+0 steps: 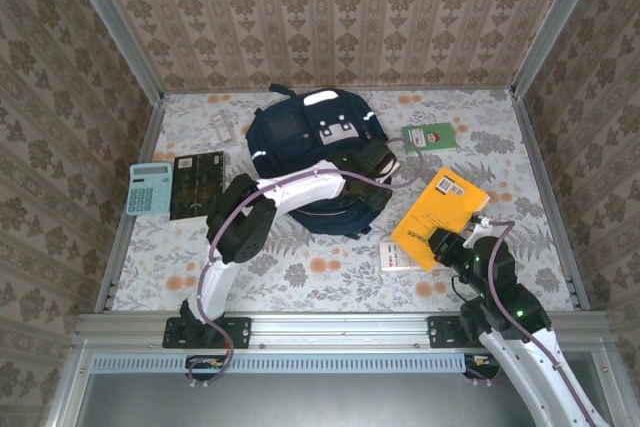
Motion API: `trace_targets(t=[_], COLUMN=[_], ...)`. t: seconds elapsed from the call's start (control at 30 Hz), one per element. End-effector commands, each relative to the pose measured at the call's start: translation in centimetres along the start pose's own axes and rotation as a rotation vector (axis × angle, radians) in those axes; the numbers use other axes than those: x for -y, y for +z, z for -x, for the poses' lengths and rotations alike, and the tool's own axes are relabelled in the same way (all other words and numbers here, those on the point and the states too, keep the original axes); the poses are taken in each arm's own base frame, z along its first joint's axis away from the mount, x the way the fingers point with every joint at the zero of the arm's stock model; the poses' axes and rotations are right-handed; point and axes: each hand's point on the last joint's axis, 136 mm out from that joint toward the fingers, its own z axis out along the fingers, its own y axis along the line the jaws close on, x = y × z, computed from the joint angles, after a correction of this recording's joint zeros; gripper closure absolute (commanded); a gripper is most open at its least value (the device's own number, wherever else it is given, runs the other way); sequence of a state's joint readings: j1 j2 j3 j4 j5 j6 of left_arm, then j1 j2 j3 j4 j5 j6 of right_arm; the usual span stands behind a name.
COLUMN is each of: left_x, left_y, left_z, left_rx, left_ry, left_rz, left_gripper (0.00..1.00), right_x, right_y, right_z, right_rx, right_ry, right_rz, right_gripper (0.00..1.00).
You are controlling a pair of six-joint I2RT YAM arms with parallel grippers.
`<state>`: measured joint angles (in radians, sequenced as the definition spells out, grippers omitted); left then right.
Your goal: Pack the student bag
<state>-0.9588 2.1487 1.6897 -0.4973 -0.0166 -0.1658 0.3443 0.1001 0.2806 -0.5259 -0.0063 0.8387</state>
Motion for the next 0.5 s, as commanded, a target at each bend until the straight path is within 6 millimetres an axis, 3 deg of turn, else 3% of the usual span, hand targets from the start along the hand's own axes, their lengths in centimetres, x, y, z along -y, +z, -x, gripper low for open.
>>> trace_targets(t=[0.0, 0.07, 0.1, 0.47], left_x=[-0.6, -0.6, -0.7, -1.3], left_y=[0.1, -0.5, -0.9, -9.9], left_z=[-0.5, -0.1, 0.2, 5.2], left_rx=[-0.028, -0.008, 0.006, 0.217], left_ry=[0.037, 0.031, 0.027, -0.038], left_rz=[0.049, 0.055, 0.059, 0.039], left_gripper=[0.75, 0.91, 0.93, 1.0], right_x=[-1.7, -1.9, -2.0, -5.3], right_y=[-0.6, -0.5, -0.4, 1.8], right_z=[2.0, 1.9, 1.8, 0.6], right_rx=[0.076, 0.072, 0.064, -0.05], right_ry=[-0.015, -0.015, -0.015, -0.011], right_rz=[0.059, 0.064, 0.071, 0.218], right_gripper=[1.0, 1.0, 1.0, 1.0])
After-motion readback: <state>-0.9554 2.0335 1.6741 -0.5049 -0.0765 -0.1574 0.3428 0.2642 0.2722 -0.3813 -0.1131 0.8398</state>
